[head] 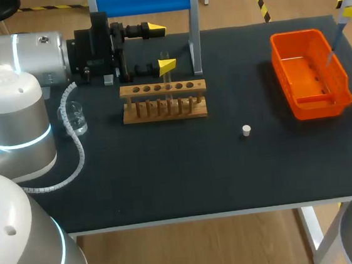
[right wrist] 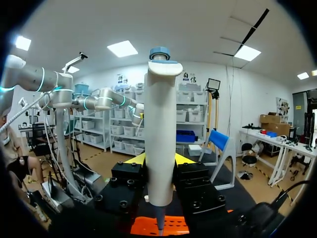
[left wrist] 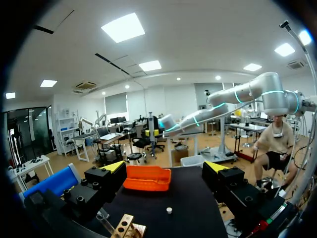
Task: Invert the test tube, pick up the pipette, mount the tip to pipette, aspirate from beaker and dispense into the tube, eject the tip, return the pipette, and cap with the stopper.
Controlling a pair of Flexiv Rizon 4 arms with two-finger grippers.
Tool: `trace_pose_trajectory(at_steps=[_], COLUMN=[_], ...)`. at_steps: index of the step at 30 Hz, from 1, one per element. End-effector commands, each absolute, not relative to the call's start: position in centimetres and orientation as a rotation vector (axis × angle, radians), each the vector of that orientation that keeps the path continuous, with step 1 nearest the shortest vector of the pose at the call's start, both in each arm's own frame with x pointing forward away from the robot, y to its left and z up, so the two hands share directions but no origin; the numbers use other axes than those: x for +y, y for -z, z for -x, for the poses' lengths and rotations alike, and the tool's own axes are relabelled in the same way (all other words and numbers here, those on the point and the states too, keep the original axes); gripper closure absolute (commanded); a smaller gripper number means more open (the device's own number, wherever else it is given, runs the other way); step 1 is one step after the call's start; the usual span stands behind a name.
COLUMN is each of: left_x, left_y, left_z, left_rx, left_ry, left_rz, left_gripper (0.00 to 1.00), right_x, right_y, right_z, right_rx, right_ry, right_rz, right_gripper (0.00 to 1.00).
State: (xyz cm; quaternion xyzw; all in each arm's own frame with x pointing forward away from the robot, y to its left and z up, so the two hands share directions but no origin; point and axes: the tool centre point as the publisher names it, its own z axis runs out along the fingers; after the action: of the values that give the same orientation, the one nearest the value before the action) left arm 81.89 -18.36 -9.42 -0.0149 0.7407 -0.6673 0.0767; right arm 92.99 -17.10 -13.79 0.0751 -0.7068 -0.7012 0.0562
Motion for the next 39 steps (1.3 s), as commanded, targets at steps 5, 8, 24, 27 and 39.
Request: trace_pose_trajectory(at_steps=[5,8,24,27,39], left_x=[-18.5,-18.5,-18.5,-18.5,-18.5], left_y=[9.49,9.49,9.49,9.49,9.49], left_z=[-81.9,-81.9,-81.9,-81.9,-81.9], left_rx=[2.215,2.215,2.215,2.215,2.215], left_ry=[2.0,2.0,2.0,2.0,2.0], left_rz=[0.047,0.047,0.047,0.047,0.047], left_gripper=[0.0,0.0,0.0,0.0,0.0], right_x=[-17.74,-17.68,-17.6,-17.7,-17.94], right_y=[13.65,13.63,13.76,13.56,13.34], right_z=[-93.13,-92.94,-92.65,-92.54,-92.38], right_rx=[-2.094,-2.095,-2.116,-2.118,-2.126], right_ry=[2.084,2.082,2.103,2.122,2.155], right_rz=[-0.313,-0.317,-0.309,-0.303,-0.289], right_gripper=[1.0,1.0,1.0,1.0,1.0])
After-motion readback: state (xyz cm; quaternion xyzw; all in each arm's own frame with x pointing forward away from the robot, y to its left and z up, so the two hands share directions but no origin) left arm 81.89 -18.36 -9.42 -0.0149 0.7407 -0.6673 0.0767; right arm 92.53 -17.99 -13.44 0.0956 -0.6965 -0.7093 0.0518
